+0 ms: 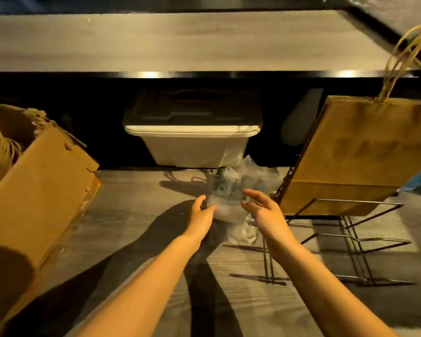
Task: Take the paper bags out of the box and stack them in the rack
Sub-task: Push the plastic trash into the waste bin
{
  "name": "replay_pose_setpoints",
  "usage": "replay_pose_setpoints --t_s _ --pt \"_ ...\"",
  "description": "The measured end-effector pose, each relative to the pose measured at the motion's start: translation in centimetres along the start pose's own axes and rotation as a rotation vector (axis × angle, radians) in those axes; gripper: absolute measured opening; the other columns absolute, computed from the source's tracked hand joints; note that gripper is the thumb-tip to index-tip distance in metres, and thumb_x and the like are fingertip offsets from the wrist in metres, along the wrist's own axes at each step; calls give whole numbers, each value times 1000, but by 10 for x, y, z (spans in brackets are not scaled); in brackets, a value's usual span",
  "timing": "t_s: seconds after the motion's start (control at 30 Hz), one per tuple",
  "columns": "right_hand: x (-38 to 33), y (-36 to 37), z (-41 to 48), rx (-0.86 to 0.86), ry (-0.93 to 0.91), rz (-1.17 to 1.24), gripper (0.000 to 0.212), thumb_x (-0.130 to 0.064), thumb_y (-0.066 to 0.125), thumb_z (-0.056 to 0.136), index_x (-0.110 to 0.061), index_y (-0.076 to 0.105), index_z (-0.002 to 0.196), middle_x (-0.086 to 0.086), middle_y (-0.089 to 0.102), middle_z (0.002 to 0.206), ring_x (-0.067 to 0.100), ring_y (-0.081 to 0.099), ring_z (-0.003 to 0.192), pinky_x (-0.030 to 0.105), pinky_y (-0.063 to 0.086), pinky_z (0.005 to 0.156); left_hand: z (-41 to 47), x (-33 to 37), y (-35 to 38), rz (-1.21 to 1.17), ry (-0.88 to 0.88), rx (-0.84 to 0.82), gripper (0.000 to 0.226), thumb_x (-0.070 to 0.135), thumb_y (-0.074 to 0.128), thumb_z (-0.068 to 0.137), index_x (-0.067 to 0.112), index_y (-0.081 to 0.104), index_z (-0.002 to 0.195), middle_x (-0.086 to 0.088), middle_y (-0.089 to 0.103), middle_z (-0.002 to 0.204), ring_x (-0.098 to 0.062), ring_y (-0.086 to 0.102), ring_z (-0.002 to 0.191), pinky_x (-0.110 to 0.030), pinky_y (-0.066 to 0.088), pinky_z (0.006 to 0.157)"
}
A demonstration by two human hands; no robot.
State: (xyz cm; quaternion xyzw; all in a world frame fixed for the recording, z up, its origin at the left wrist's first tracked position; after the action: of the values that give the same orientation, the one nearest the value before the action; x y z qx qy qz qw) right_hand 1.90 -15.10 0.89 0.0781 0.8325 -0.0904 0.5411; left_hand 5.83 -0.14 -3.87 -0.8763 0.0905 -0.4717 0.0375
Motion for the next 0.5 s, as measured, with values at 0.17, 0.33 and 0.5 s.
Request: replay_pose_setpoints --t_s 0.17,0.33,0.5 --pt "34 3 3 65 -4 -25 43 -9 59 89 -29 54 127 2 36 145 15 41 122 27 39 90 8 -12 5 -80 -40 75 56 16 50 97 19 27 147 -5 30 151 -23 33 136 -31 32 102" --pt "68 5 2 90 147 24 53 -37 63 64 -64 53 108 7 33 148 33 31 139 54 42 102 2 -22 9 -233 -174 156 50 21 56 93 20 39 141 -14 49 136 -34 48 123 -44 44 94" --pt "69 5 -4 -4 137 104 43 -17 61 86 -52 58 110 -2 38 144 25 43 130 48 44 102 -21 -35 21 -283 -225 86 12 19 62 89 10 61 96 -5 65 84 -13 62 73 -26 51 61"
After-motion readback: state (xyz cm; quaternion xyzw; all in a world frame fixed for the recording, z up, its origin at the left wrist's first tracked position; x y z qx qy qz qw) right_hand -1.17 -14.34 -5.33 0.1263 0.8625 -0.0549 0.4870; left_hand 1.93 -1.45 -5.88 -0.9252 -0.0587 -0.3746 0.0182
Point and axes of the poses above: each hand's wrist, its own z-axis towards the middle knuckle, its own y-axis out of the palm, x = y × z, the point moved 7 cm from there along z, towards the middle knuckle
